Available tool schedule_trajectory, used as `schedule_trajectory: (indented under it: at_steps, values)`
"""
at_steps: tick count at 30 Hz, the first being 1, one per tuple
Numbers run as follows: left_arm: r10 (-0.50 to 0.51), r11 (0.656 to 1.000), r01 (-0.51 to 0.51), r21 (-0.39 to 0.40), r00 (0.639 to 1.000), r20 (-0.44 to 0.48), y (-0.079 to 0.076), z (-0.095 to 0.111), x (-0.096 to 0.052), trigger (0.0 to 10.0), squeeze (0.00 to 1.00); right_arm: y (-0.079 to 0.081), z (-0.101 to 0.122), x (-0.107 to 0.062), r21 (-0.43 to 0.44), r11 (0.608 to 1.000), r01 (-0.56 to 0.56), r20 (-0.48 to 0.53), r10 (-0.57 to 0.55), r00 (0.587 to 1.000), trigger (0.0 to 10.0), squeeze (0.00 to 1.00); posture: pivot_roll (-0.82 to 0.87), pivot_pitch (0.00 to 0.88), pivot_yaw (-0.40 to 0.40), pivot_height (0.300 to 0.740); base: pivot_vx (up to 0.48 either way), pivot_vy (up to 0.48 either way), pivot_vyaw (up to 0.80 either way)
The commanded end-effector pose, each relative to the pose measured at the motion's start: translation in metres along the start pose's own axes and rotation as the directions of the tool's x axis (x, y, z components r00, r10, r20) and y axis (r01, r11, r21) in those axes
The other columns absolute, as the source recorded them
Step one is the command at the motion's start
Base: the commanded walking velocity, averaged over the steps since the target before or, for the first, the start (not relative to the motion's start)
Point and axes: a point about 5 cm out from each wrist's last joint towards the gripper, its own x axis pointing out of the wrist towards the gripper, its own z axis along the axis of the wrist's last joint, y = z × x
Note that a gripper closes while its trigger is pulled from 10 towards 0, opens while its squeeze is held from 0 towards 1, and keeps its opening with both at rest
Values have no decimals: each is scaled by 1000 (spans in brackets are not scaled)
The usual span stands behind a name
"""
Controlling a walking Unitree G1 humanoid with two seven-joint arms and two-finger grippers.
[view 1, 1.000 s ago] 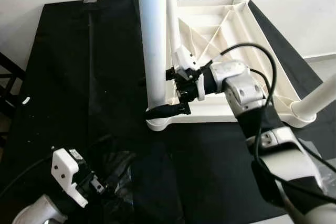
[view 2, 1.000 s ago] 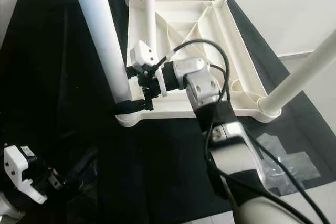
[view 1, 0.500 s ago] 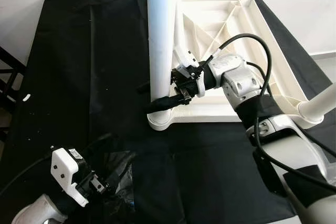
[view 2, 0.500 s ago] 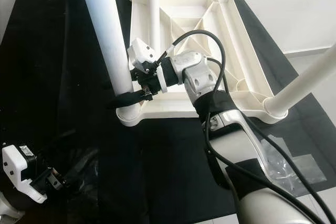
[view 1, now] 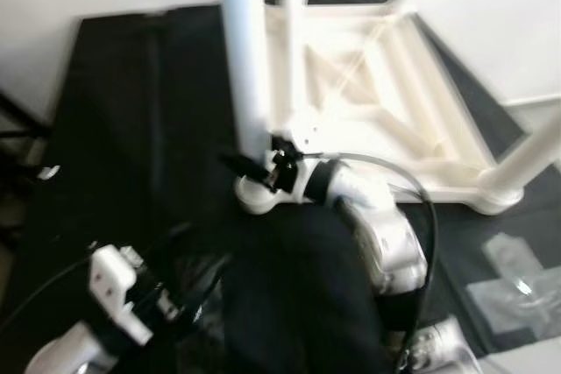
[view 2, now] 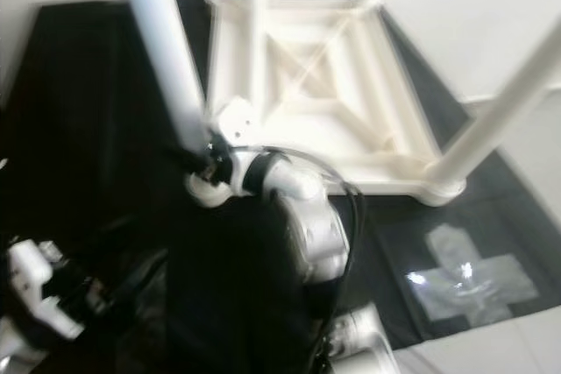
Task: Building children table
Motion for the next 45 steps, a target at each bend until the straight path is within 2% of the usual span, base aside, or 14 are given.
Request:
schedule_trajectory:
  at_steps: [1, 4, 5, 7, 8, 10, 11, 26, 34, 35, 36, 37, 41, 45]
  values:
    - [-3, 1000, 2, -13, 999, -32, 1, -8, -3, 10000, 0, 28, -37, 9, 101, 994, -33, -163, 49, 985, 0, 0, -76, 249, -10, 740, 0, 0, 0]
    - [-10, 1000, 9, -12, 999, -37, 2, -10, -1, 10000, 0, 31, -31, 23, 82, 993, -87, -130, 98, 987, 0, 0, -73, 237, -20, 740, 0, 0, 0]
    - [-10, 1000, 9, -12, 999, -39, 2, -11, -1, 10000, 0, 30, -28, 25, 70, 994, -85, -125, 93, 988, 8627, 0, -67, 233, -28, 740, 0, 0, 0]
    - [-1, 1000, 0, -9, 999, -36, 3, -12, -1, 10000, 0, 28, -24, 27, 79, 993, -92, -111, 101, 989, 10000, 0, -64, 224, -27, 740, 0, 0, 0]
    - [10, 1000, -10, -5, 999, -33, 4, -12, -1, 10000, 0, 28, -18, 25, 87, 992, -89, -88, 97, 991, 10000, 525, -59, 218, -25, 740, 0, 0, 0]
    - [17, 1000, -17, -2, 999, -30, 4, -13, -1, 10000, 0, 28, -13, 24, 92, 992, -87, -73, 93, 993, 10000, 525, -59, 218, -25, 740, 0, 0, 0]
    - [20, 1000, -20, -1, 999, -30, 4, -13, -1, 10000, 0, 27, -9, 22, 105, 988, -115, -46, 120, 992, 10000, 1000, -55, 211, -25, 740, 0, 0, 0]
    - [107, 994, -107, -28, 994, -10, 15, -14, -3, 10000, 0, 12, -9, -35, 22, 972, -232, 31, 231, 972, 10000, 1000, -74, 209, -15, 740, 0, 0, 0]
    - [370, 929, -371, -10, 928, -52, 32, -11, -15, 10000, 0, 8, -34, -84, -9, 984, -180, -79, 179, 981, 10000, 1000, -85, 207, 7, 740, 0, 0, 0]
    - [406, 912, -409, -11, 908, -98, 31, -13, -16, 10000, 0, 5, -38, -90, -15, 990, -138, -95, 136, 986, 10000, 427, -82, 204, 8, 740, 0, 0, 0]
    - [430, 900, -435, -10, 894, -129, 30, -14, -17, 10000, 0, 3, -40, -94, -17, 994, -107, -104, 105, 989, 10000, 427, -81, 203, 8, 740, 0, 0, 0]
    - [469, 879, -476, -15, 871, -143, 25, -14, -16, 10000, 0, 0, -43, -98, -26, 997, -72, -114, 68, 991, 10000, 0, -79, 198, 7, 740, 0, 0, 0]
    - [608, 777, -627, -50, 770, -194, 8, -18, -15, 10000, 0, -7, -47, -103, -26, 999, 18, -123, -21, 992, 10000, 0, -72, 185, 3, 740, 0, 0, 0]
    - [635, 757, -652, -36, 748, -192, 0, -18, -13, 10000, 0, -9, -48, -103, -19, 999, 28, -120, -30, 992, 10000, 0, -66, 178, 0, 740, 0, 0, 0]
